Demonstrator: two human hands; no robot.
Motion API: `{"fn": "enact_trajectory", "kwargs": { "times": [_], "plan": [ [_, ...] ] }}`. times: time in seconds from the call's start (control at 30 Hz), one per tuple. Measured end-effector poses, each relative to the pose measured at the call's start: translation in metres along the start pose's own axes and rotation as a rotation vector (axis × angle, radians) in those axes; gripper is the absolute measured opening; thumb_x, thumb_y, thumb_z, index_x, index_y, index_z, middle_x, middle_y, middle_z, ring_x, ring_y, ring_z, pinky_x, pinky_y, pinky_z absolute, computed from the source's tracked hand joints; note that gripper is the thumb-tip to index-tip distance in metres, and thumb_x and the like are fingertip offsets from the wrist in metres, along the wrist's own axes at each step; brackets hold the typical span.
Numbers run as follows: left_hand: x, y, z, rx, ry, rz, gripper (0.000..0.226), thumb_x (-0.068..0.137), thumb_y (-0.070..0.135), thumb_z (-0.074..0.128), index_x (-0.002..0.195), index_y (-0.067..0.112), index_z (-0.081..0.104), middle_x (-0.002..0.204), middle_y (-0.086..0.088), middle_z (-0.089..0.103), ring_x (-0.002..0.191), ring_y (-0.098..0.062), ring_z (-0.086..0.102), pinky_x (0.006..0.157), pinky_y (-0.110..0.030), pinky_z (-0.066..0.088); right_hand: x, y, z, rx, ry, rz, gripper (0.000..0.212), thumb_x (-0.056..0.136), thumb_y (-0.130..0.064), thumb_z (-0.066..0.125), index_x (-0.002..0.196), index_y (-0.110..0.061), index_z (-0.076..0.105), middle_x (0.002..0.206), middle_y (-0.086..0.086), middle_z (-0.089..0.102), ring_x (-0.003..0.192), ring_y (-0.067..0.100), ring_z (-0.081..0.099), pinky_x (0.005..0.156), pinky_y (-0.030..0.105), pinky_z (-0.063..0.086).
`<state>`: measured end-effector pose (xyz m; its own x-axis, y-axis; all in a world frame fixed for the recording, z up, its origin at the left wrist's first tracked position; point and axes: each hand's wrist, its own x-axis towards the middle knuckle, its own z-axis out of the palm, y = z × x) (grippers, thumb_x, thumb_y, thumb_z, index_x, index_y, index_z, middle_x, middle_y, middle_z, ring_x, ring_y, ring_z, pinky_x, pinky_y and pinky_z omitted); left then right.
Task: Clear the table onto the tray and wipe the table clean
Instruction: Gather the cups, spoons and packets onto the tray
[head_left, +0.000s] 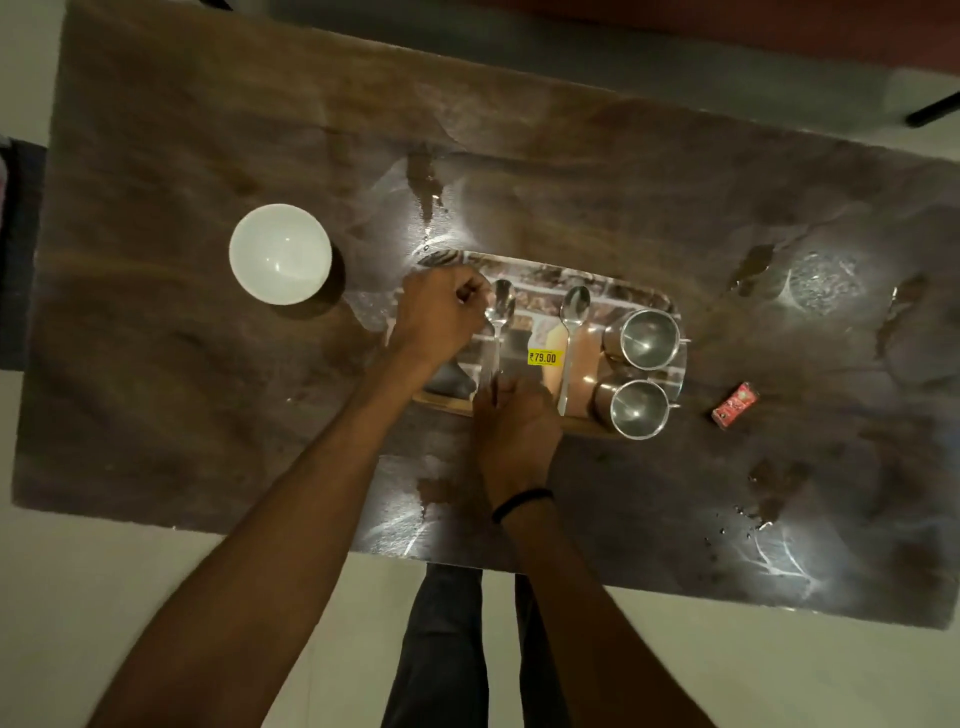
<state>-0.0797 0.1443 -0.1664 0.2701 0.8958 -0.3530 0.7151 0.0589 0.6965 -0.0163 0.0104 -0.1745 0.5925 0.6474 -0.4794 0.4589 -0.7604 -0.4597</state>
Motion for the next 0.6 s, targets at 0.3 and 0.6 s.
{"fn": "enact_trajectory", "kwargs": {
  "times": [0.3,0.6],
  "plan": [
    [0.017,0.003,0.025,0.065,0.026,-0.008,0.012,0.085,0.013,0.068,0.082,0.018,0.078,0.073,0.003,0.076,0.062,-0.006,0.068,0.063,-0.016,0.053,0.017,0.005,0.009,0.088,-0.007,-0.018,0.015,0.095,-0.022,0.062,0.09,-0.008,0.063,0.094,0.009,0.066,0.09,0.024,0.061,0.079,0.034,0.048],
    [0.011,0.003,0.026,0.043,0.112,-0.032,0.008,0.087,0.012,0.07,0.086,0.013,0.077,0.076,-0.002,0.076,0.054,0.007,0.056,0.056,0.003,0.036,0.012,0.001,0.01,0.099,0.042,-0.071,0.014,0.094,-0.021,0.066,0.095,-0.007,0.062,0.1,0.012,0.063,0.089,0.027,0.061,0.08,0.04,0.052]
  ]
}}
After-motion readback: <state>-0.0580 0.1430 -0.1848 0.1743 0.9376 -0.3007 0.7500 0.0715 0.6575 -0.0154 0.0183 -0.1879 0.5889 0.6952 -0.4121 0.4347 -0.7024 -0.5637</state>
